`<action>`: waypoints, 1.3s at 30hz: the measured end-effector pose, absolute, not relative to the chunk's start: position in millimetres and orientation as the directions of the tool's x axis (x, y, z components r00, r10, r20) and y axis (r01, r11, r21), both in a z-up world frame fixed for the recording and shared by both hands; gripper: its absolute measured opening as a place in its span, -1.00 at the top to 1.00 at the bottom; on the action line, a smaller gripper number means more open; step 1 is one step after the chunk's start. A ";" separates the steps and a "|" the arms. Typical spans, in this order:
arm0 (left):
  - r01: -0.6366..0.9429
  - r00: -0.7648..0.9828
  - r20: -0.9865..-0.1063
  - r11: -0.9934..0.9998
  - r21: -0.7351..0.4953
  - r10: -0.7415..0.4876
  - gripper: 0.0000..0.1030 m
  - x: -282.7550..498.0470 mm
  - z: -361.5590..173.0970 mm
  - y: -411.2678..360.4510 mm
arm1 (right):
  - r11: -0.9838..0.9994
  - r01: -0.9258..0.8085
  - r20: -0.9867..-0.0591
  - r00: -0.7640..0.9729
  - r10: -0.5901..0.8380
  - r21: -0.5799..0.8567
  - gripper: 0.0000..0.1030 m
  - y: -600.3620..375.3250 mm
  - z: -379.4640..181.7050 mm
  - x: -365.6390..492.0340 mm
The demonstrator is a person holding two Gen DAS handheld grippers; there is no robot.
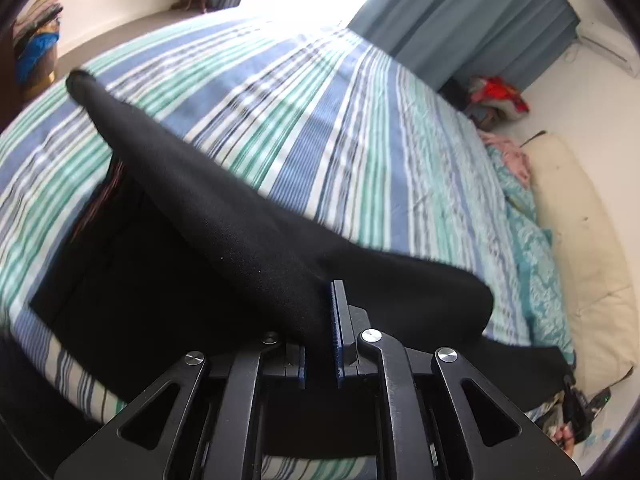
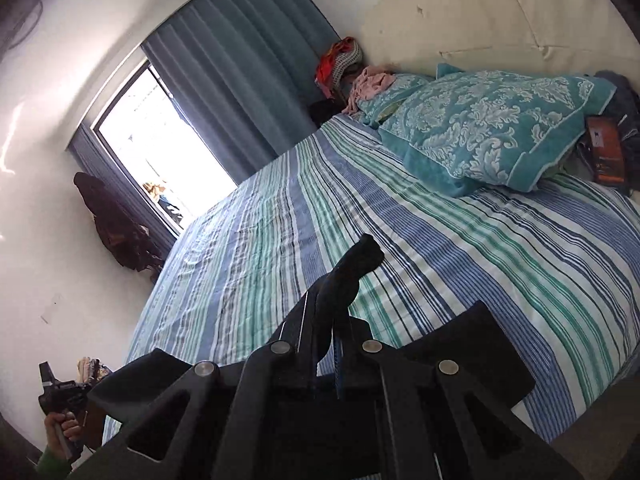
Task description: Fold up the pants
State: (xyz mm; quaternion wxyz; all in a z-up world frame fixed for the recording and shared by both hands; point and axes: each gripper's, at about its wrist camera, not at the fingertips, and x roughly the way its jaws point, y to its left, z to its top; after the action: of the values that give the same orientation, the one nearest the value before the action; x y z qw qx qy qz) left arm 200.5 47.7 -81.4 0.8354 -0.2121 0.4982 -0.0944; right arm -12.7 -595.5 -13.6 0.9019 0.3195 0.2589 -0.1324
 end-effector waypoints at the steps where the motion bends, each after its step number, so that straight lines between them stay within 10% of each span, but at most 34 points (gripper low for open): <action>1: -0.084 0.432 -0.828 0.898 -0.432 -0.357 0.83 188.0 -110.3 47.4 | 0.745 0.440 -0.599 0.798 -0.068 0.501 0.88 -601.3 -31.4 -12.4; 5: -0.208 0.311 -0.871 0.867 -0.453 -0.381 0.85 156.5 -177.1 46.6 | 0.745 0.562 -0.818 0.575 -0.039 0.359 0.88 -607.4 -111.9 -7.8; 10: -0.134 0.329 -0.875 0.900 -0.415 -0.355 0.85 156.6 -157.6 29.4 | 0.740 0.597 -0.878 0.478 -0.016 0.311 0.88 -612.1 -131.7 -12.4; 21: -0.049 0.436 -0.820 0.900 -0.432 -0.370 0.83 163.1 -121.6 -3.0 | 0.863 0.466 -0.771 0.617 -0.158 0.197 0.88 -606.8 -46.5 2.7; 39: 0.025 0.332 -0.903 0.959 -0.281 -0.274 0.65 138.1 -159.9 -30.1 | 0.828 0.561 -0.901 0.356 -0.249 -0.008 0.88 -626.5 -133.9 -13.4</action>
State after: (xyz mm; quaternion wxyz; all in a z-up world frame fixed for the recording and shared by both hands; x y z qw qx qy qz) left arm 138.1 -30.1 -159.9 0.8087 -0.1087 0.5707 -0.0925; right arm -13.4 -626.5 -133.9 0.8091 0.1527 0.5093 -0.2502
